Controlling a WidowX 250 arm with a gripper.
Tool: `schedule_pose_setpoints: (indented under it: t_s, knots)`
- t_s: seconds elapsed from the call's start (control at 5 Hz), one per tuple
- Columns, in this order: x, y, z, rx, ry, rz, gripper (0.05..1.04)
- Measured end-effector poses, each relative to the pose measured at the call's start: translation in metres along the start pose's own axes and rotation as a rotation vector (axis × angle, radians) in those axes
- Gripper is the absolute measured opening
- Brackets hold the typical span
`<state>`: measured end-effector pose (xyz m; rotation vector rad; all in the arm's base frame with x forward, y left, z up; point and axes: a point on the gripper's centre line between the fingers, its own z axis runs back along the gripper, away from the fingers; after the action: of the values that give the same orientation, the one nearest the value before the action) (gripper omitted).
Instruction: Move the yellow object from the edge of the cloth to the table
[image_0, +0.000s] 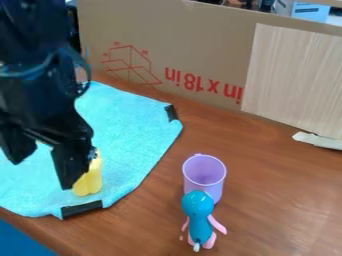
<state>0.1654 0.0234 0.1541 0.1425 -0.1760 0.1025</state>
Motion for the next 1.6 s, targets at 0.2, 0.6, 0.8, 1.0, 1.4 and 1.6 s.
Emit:
schedule_pose_setpoints:
  t_s: [0.2,0.6,0.8,1.0,1.4,1.6]
  knots:
    - [0.015,0.02,-0.03,0.033,0.013,0.085,1.001]
    - [0.027,0.053,-0.066,0.072,0.112,0.163,1.001]
    - [0.029,0.062,-0.071,0.049,0.122,0.16,1.001]
    - [0.033,0.064,-0.073,0.038,0.136,0.162,1.001]
    - [0.043,0.057,-0.077,0.007,0.177,0.198,1.001]
    - [0.052,0.051,-0.078,-0.005,0.198,0.218,1.001]
